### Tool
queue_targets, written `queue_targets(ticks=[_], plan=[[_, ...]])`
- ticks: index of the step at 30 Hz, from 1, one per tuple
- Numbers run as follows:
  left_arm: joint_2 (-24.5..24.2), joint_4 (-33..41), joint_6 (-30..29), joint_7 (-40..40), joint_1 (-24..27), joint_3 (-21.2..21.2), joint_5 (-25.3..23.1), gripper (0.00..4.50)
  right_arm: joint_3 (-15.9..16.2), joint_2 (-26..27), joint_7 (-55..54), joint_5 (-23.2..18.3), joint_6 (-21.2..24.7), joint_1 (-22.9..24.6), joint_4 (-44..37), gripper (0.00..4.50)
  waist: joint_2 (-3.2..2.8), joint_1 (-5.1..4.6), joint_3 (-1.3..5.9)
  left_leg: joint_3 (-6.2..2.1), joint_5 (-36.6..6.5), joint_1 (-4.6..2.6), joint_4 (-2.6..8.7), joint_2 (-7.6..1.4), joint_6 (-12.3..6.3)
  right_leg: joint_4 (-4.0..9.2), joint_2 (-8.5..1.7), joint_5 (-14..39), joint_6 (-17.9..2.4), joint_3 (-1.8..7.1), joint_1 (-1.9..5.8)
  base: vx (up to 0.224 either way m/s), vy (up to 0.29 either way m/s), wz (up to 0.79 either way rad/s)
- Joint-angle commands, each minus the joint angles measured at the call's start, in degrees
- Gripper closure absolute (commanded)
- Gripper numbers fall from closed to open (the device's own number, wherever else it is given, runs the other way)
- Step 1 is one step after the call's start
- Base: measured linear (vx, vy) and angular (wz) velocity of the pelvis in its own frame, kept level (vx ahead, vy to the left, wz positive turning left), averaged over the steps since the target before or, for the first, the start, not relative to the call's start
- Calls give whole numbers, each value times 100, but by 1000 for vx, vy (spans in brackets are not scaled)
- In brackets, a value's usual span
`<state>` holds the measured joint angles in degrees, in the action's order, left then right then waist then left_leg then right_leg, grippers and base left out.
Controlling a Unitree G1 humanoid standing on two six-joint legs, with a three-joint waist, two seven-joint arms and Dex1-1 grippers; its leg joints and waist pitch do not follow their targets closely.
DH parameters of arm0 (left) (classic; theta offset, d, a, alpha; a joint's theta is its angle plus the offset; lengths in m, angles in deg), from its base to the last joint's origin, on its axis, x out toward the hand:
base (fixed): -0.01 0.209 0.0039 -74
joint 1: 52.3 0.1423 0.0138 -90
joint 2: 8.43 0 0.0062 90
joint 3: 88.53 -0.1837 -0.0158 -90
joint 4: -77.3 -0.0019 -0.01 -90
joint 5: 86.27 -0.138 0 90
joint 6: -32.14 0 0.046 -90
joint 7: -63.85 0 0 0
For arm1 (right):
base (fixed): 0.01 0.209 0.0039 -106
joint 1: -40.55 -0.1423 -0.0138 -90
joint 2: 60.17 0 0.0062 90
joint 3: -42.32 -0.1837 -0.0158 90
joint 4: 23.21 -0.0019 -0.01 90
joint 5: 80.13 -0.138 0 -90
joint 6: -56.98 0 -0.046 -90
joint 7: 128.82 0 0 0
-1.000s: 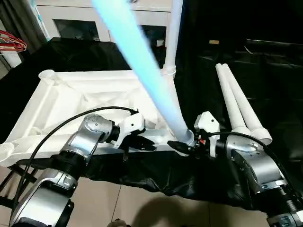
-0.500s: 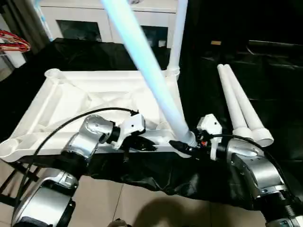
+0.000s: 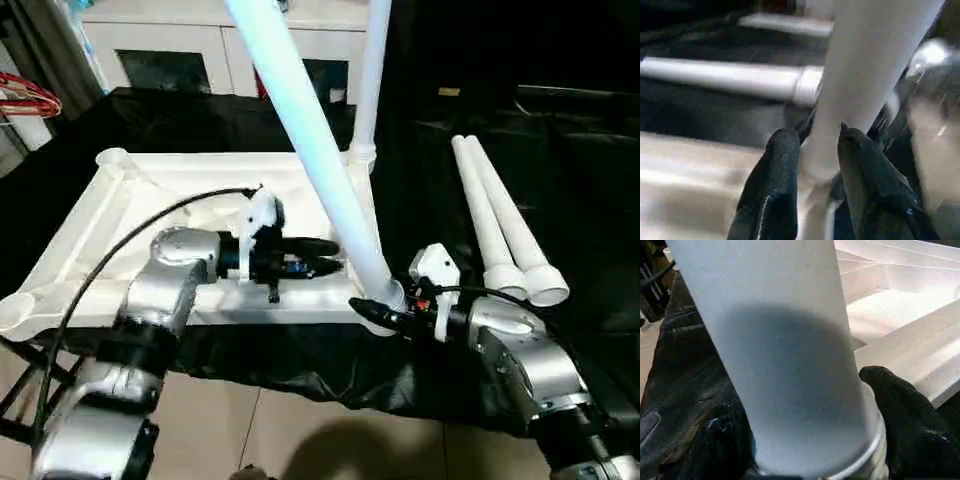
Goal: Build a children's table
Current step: Insert table leg to table base
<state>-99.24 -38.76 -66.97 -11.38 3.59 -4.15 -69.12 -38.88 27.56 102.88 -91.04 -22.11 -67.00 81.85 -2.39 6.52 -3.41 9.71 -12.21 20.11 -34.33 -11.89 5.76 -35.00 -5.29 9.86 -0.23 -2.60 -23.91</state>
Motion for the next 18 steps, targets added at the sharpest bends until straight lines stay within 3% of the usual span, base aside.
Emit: queue_targets(ticks=[1,7,9,11,14,17,18], plan=[[65,380,-314,-31,21,140,373,266,66,30,-2,23,51,23,154,159,34,13,400,46,-859,57,424,-45,-234,337,-204,890,-1486,149,375,0,0,0],[191,775,-318,-124,233,21,521,222,55,41,3,24,31,-44,233,160,40,-14,383,45,-926,50,436,-41,-262,395,-194,1240,-1303,152,363,0,0,0],[315,884,-384,14,220,51,617,215,58,42,17,27,3,-69,277,160,40,-15,384,45,-913,47,437,-42,-257,397,-192,1265,-1281,151,360,0,0,0],[369,980,-544,24,186,35,714,180,64,39,32,25,-1,-73,284,160,50,-16,383,42,-911,55,441,-43,-252,396,-194,1288,-1273,152,366,0,0,0],[446,999,-593,107,114,-49,673,173,80,22,52,17,-11,-74,293,160,57,-19,389,42,-857,58,433,-39,-272,393,-194,1251,-1271,152,370,0,0,0],[580,843,-731,339,-63,-101,593,136,88,4,72,16,-22,-72,307,160,60,-21,394,49,-778,48,414,-26,-310,392,-178,1159,-1270,150,364,0,0,0],[632,767,-831,430,-137,-81,604,170,95,8,69,24,-32,-74,320,160,46,-20,397,46,-762,51,414,-26,-308,385,-182,1145,-1275,151,371,0,0,0]])
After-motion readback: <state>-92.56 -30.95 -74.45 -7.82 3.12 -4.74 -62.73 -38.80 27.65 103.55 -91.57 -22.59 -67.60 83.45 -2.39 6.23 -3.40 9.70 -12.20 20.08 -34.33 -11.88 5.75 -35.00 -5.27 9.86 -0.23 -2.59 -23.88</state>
